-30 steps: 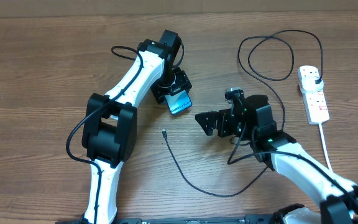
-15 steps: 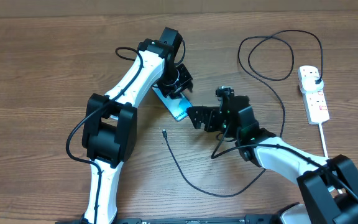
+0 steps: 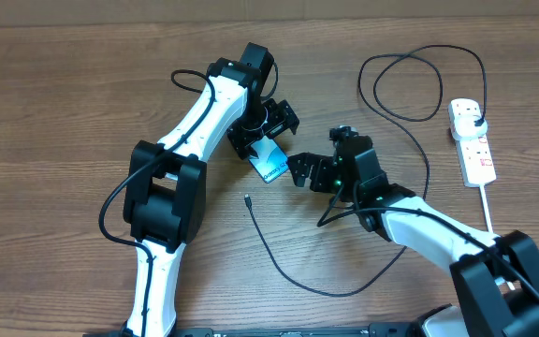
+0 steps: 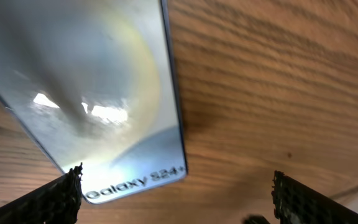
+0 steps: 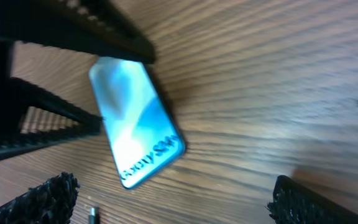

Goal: Plug charger to phone and switch on socket

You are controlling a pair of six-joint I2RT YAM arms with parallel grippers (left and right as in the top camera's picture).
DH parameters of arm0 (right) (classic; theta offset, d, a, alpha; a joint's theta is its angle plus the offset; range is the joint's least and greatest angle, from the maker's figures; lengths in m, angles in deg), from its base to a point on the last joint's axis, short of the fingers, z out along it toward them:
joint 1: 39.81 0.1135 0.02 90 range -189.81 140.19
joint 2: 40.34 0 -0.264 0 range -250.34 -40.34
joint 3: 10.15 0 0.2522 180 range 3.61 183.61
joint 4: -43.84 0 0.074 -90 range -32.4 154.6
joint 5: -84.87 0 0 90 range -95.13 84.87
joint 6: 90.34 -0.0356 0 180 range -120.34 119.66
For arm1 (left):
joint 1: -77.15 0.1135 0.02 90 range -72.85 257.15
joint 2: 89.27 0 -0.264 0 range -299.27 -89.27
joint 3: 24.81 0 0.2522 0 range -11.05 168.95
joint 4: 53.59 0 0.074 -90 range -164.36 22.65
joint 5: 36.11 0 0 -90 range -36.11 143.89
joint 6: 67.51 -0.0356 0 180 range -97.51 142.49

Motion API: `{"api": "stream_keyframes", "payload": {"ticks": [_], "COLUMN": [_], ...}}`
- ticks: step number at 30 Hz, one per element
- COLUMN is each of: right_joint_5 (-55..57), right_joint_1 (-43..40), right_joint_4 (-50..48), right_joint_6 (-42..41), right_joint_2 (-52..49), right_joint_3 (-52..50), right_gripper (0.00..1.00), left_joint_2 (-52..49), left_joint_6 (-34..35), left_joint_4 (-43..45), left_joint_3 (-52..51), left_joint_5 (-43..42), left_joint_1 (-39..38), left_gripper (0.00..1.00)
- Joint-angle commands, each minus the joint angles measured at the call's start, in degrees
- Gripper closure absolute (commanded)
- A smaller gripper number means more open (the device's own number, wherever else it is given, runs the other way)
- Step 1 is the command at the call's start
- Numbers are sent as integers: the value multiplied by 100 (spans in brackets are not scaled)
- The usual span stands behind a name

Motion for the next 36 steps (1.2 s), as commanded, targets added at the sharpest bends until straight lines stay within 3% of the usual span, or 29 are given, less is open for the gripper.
{"api": "stream_keyframes", "payload": {"ticks": [1, 12, 36], "right_joint_5": [-24, -26, -31], "right_joint_1": [-144, -638, -673], "right_joint_4": [225, 1508, 1950], "right_joint_6": [46, 649, 647], "right_joint_2": [507, 1504, 1521], "right_joint_3": [149, 146, 146], "right_gripper": [0, 0, 0], "left_joint_2": [59, 57, -271], "left_joint_6": [286, 645, 1207], "left_joint_4": [-28, -35, -256], "left_joint_3": [133, 131, 125], "left_joint_5": [682, 2236, 2107], "left_joint_1": [-50, -588, -562], "left_gripper": [0, 0, 0]}}
